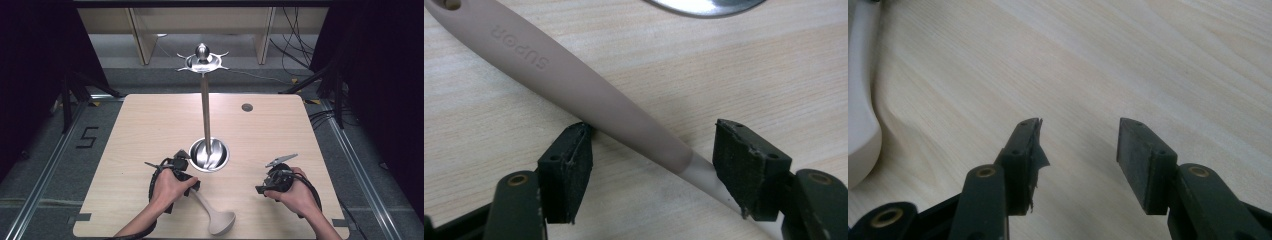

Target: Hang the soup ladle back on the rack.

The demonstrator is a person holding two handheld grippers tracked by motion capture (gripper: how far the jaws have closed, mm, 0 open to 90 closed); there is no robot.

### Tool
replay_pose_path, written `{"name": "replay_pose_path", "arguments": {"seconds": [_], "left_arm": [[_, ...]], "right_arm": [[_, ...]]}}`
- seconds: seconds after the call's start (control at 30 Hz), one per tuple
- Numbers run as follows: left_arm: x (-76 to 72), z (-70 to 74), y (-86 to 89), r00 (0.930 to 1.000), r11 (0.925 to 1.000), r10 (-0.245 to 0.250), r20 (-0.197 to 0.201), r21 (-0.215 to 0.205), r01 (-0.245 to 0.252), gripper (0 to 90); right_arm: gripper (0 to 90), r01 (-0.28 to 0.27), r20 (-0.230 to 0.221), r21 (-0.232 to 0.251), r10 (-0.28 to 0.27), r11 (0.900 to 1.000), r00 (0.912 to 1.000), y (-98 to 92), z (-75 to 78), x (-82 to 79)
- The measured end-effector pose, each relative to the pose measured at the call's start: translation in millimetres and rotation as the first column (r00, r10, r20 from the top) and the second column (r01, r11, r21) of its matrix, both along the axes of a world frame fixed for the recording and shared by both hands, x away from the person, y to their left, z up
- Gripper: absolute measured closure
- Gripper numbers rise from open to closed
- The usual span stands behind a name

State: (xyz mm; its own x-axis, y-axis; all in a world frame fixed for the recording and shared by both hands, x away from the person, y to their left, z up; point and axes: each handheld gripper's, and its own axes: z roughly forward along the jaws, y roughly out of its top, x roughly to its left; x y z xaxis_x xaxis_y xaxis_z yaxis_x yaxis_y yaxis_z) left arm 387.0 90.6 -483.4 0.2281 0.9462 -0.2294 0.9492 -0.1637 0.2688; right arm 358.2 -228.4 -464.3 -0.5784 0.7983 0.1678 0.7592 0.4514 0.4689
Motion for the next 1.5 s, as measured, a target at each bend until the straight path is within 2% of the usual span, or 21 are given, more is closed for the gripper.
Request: {"name": "replay_pose_path", "arguments": {"seconds": [0.03, 0.1, 0.13, 0.17, 0.2, 0.23, 0.4, 0.47, 0.63, 0.67, 0.73, 0.77, 0.8, 0.97, 1.03, 1.07, 1.2, 1.27, 1.3, 1.37, 1.5], "left_arm": [[0.2, 0.4, 1.1, 0.9999, 1.0, -0.004, -0.01, -0.008, 0.004, 33.7], [1.3, 2.1, 3.4, 0.9993, 0.9998, -0.016, -0.033, -0.009, 0.015, 34.4], [2.0, 2.4, 4.7, 0.999, 0.9996, -0.024, -0.039, -0.017, 0.023, 35.2], [2.1, 2.5, 4.8, 0.9988, 0.9996, -0.012, -0.048, -0.027, 0.01, 37.8], [3.7, 3.4, 7.2, 0.9964, 0.999, -0.014, -0.083, -0.043, 0.01, 40.0], [3.7, 3.4, 7.2, 0.9964, 0.999, -0.014, -0.083, -0.043, 0.01, 41.6], [7.1, 4.5, 12.3, 0.9925, 0.9981, -0.052, -0.111, -0.038, 0.048, 47.6], [9.1, 6.6, 16.5, 0.9882, 0.9969, -0.078, -0.132, -0.018, 0.077, 51.8], [10.7, 8.4, 23.6, 0.9786, 0.9908, -0.125, -0.163, 0.03, 0.132, 60.1], [11.3, 9.9, 26.1, 0.9712, 0.9846, -0.154, -0.181, 0.054, 0.166, 61.2], [11.0, 10.9, 28.1, 0.965, 0.9753, -0.182, -0.189, 0.09, 0.201, 62.3], [11.0, 11.2, 29.4, 0.9622, 0.9698, -0.194, -0.191, 0.11, 0.218, 63.5], [10.6, 11.2, 31.7, 0.9665, 0.9687, -0.191, -0.171, 0.126, 0.214, 66.2], [8.9, 10.3, 34.7, 0.9757, 0.9746, -0.164, -0.145, 0.129, 0.183, 66.6], [7.4, 10.4, 35.2, 0.9741, 0.9716, -0.181, -0.136, 0.129, 0.198, 65.8], [6.3, 10.8, 35.6, 0.9688, 0.964, -0.209, -0.133, 0.138, 0.227, 65.8], [2.8, 8.6, 35.5, 0.9721, 0.9641, -0.215, -0.094, 0.138, 0.227, 64.0], [2.7, 7.3, 36.7, 0.9681, 0.9624, -0.219, -0.122, 0.136, 0.235, 63.1], [1.8, 5.4, 36.5, 0.9698, 0.9661, -0.207, -0.13, 0.13, 0.223, 62.9], [1.7, 5.7, 36.5, 0.971, 0.9676, -0.196, -0.138, 0.134, 0.214, 64.6], [3.0, 5.9, 39.2, 0.9666, 0.966, -0.213, -0.143, 0.118, 0.23, 66.2]], "right_arm": [[52.3, -0.021, 0.021, -0.002, 0.021, 1.0, 0.9996, 0.1, -1.4, 1.3], [52.3, -0.021, 0.019, -0.002, 0.021, 1.0, 0.9996, 0.5, -1.7, 1.2], [52.4, -0.003, -0.009, -0.002, 0.003, 1.0, 1.0, 1.9, -0.4, -0.6], [52.4, -0.009, -0.006, -0.001, 0.009, 1.0, 0.9999, 2.0, -0.7, -0.5], [52.4, -0.009, -0.006, 0.001, 0.009, 1.0, 0.9999, 2.1, -0.7, -0.5], [52.4, -0.025, 0.013, 0.001, 0.025, 1.0, 0.9996, 1.3, -1.7, 0.7], [52.5, -0.027, 0.013, 0.002, 0.027, 1.0, 0.9996, 2.1, -1.9, 0.6], [52.6, -0.015, -0.01, 0.008, 0.015, 1.0, 0.9998, 3.6, -1.4, -1.3], [52.7, -0.025, -0.012, 0.009, 0.025, 1.0, 0.9996, 4.3, -1.7, -1.1], [52.7, -0.033, 0.006, 0.007, 0.033, 0.999, 0.9994, 4.0, -2.3, -0.6], [52.8, -0.033, 0.005, 0.007, 0.033, 0.999, 0.9994, 4.1, -2.3, -0.6], [52.8, -0.038, 0.004, 0.011, 0.038, 0.999, 0.9993, 4.2, -2.6, -0.5], [52.8, -0.039, 0.001, 0.011, 0.039, 0.999, 0.9992, 4.6, -2.6, -0.7], [52.7, -0.042, 0.001, 0.007, 0.042, 0.999, 0.9991, 4.7, -2.9, -0.6], [52.7, -0.042, -0.002, 0.006, 0.042, 0.999, 0.9991, 4.9, -2.9, -0.6], [52.7, -0.042, -0.003, 0.006, 0.042, 0.999, 0.9991, 5.0, -3.0, -0.6], [52.6, -0.045, -0.005, 0.004, 0.045, 0.999, 0.999, 5.2, -4.0, -0.6], [52.6, -0.046, -0.005, 0.004, 0.047, 0.999, 0.9989, 5.3, -4.4, -0.6], [52.6, -0.045, -0.012, 0.003, 0.045, 0.999, 0.9989, 5.4, -4.7, -0.9], [52.6, -0.052, -0.014, 0.003, 0.052, 0.999, 0.9985, 5.5, -5.3, -0.6], [52.6, -0.051, -0.011, 0.005, 0.051, 0.999, 0.9986, 6.2, -6.0, -0.7]]}}
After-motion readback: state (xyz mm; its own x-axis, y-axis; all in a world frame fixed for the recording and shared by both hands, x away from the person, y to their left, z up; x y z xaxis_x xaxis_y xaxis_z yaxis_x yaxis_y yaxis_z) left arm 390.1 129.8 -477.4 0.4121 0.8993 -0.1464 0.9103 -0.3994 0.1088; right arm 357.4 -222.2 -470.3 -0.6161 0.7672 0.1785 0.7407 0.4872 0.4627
